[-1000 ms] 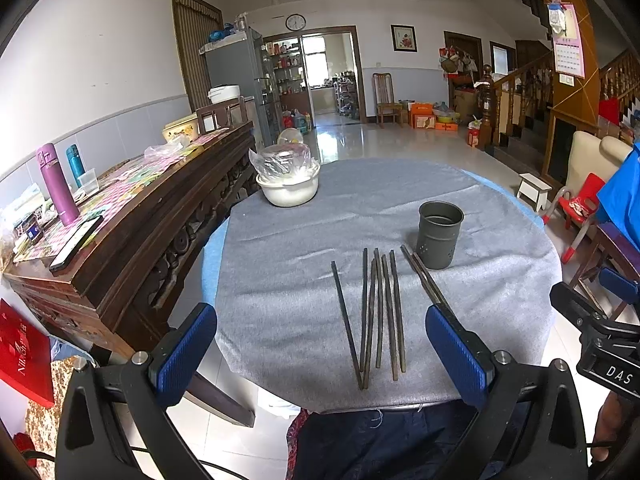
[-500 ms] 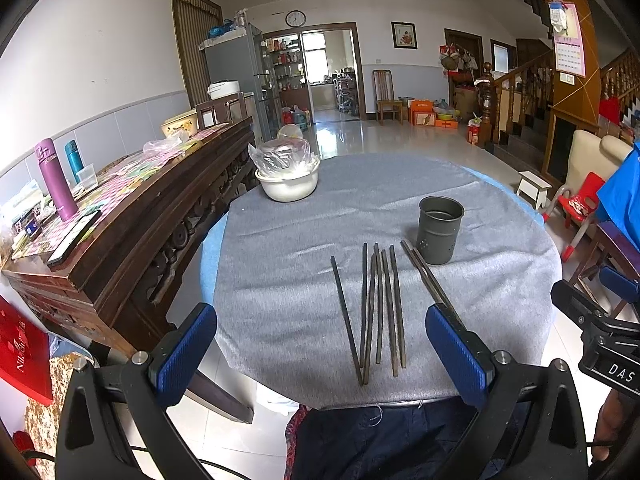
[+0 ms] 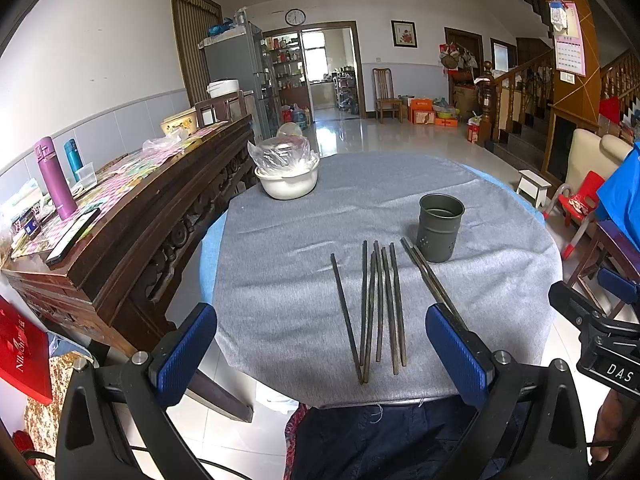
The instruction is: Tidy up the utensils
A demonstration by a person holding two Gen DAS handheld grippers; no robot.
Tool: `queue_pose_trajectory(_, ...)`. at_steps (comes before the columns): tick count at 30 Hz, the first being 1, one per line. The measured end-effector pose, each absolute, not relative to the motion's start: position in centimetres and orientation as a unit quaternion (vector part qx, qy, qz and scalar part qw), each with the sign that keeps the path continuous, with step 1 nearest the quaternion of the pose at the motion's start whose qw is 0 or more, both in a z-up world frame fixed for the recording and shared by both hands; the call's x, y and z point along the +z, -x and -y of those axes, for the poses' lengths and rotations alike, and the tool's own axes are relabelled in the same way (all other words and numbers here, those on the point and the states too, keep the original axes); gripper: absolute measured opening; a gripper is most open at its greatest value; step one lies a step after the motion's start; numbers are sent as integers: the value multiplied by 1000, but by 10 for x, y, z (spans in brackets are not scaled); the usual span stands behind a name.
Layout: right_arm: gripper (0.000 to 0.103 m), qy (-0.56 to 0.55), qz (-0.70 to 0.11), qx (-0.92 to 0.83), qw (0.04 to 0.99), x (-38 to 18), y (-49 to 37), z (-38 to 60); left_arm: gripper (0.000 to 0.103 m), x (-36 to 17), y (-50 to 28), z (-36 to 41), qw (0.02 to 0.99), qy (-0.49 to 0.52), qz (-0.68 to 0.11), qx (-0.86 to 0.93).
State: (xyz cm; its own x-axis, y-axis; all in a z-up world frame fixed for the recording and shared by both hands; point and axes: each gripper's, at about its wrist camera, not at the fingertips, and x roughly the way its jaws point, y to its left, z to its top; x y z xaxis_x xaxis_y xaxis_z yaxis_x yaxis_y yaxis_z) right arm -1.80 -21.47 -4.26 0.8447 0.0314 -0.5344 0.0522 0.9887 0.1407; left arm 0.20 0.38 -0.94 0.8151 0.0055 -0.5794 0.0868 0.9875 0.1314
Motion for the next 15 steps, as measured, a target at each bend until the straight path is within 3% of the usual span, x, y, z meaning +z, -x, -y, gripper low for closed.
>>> queue_pose_trajectory(7,103,-70,-292,8,954,-45,3,218,103,-21,-18,-7,944,-72,-321,-33)
queue_pose_trajectory(15,101,-124,-336,84,930,-56,-53,240,103,-59,-81,-33,899,-5,-431,-74)
